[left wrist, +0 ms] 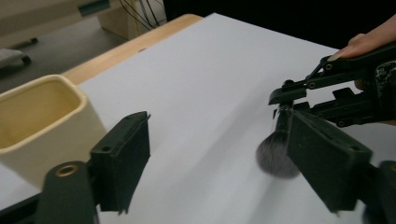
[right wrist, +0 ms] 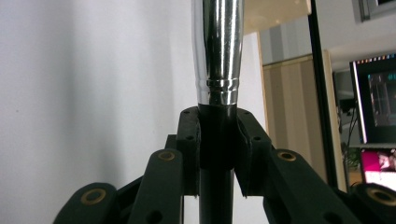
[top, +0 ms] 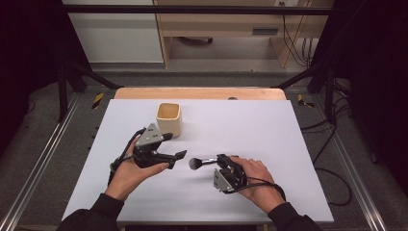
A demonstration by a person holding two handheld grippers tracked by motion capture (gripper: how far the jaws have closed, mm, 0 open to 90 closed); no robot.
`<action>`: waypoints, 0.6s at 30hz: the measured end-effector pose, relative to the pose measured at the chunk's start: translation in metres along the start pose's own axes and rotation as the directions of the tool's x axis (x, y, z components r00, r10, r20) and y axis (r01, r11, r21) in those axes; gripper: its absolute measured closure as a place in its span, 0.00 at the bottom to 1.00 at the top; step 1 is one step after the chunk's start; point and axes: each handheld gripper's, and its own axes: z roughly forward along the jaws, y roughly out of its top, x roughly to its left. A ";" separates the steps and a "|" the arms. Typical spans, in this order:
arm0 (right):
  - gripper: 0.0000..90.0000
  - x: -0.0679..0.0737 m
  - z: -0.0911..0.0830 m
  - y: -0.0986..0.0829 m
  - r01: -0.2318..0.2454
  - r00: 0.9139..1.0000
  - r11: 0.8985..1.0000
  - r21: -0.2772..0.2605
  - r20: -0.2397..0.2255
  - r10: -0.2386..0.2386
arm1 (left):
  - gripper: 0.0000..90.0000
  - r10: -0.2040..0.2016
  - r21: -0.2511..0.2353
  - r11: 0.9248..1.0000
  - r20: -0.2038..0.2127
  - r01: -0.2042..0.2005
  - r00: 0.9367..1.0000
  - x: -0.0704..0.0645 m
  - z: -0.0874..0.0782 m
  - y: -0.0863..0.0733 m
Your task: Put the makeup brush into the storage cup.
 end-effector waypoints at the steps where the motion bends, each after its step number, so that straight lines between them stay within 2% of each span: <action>1: 0.82 -0.001 -0.001 -0.002 -0.029 1.000 1.000 0.004 0.000 0.029 | 0.19 -0.001 -0.028 1.000 -0.019 0.000 1.000 0.002 -0.005 -0.004; 3: 0.82 -0.003 -0.002 -0.007 -0.054 0.999 0.999 -0.005 -0.006 0.054 | 0.16 -0.015 -0.065 0.998 -0.042 0.012 0.999 0.005 -0.013 -0.011; 4: 0.82 -0.002 -0.001 -0.008 -0.104 0.995 0.995 -0.007 -0.007 0.103 | 0.15 -0.019 -0.079 0.997 -0.052 0.014 0.998 0.006 -0.015 -0.013; 5: 0.82 -0.003 -0.001 -0.009 -0.113 0.994 0.993 -0.016 -0.005 0.113 | 0.13 -0.028 -0.102 0.995 -0.070 0.021 0.997 0.009 -0.019 -0.018; 6: 0.82 -0.004 0.000 -0.011 -0.159 0.987 0.987 -0.023 -0.009 0.159 | 0.11 -0.031 -0.109 0.994 -0.074 0.023 0.997 0.010 -0.021 -0.019; 7: 0.82 -0.004 0.000 -0.011 -0.179 0.984 0.983 -0.026 -0.004 0.179 | 0.10 -0.037 -0.124 0.992 -0.079 0.027 0.996 0.011 -0.024 -0.022; 8: 0.82 -0.004 0.001 -0.012 -0.216 0.976 0.976 -0.038 -0.003 0.217 | 0.09 -0.036 -0.132 0.991 -0.085 0.025 0.996 0.011 -0.026 -0.023; 10: 0.82 -0.006 0.002 -0.013 -0.267 0.964 0.962 -0.055 -0.002 0.267 | 0.09 -0.018 -0.147 0.989 -0.128 -0.001 0.992 0.012 -0.031 -0.026; 11: 0.82 -0.007 0.002 -0.014 -0.278 0.960 0.959 -0.062 -0.003 0.278 | 0.09 -0.003 -0.153 0.988 -0.149 -0.020 0.989 0.013 -0.033 -0.028; 12: 0.82 -0.007 0.003 -0.014 -0.321 0.947 0.943 -0.082 -0.007 0.322 | 0.09 -0.003 -0.159 0.987 -0.157 -0.022 0.988 0.014 -0.035 -0.029; 13: 0.82 -0.008 0.003 -0.014 -0.338 0.941 0.936 -0.097 -0.016 0.338 | 0.09 -0.020 -0.173 0.985 -0.167 -0.009 0.986 0.016 -0.037 -0.031; 14: 0.82 -0.009 0.003 -0.014 -0.370 0.929 0.922 -0.113 -0.024 0.370 | 0.08 -0.035 -0.181 0.984 -0.168 0.004 0.985 0.017 -0.038 -0.032; 15: 0.82 -0.009 0.003 -0.014 -0.379 0.925 0.917 -0.121 -0.028 0.379 | 0.08 -0.049 -0.193 0.981 -0.165 0.016 0.985 0.019 -0.040 -0.034; 17: 0.82 -0.011 0.003 -0.013 -0.415 0.909 0.898 -0.150 -0.034 0.414 | 0.07 -0.064 -0.203 0.979 -0.167 0.029 0.984 0.020 -0.041 -0.035; 18: 0.82 -0.012 0.003 -0.013 -0.439 0.898 0.883 -0.166 -0.036 0.439 | 0.07 -0.065 -0.203 0.979 -0.169 0.029 0.983 0.021 -0.041 -0.036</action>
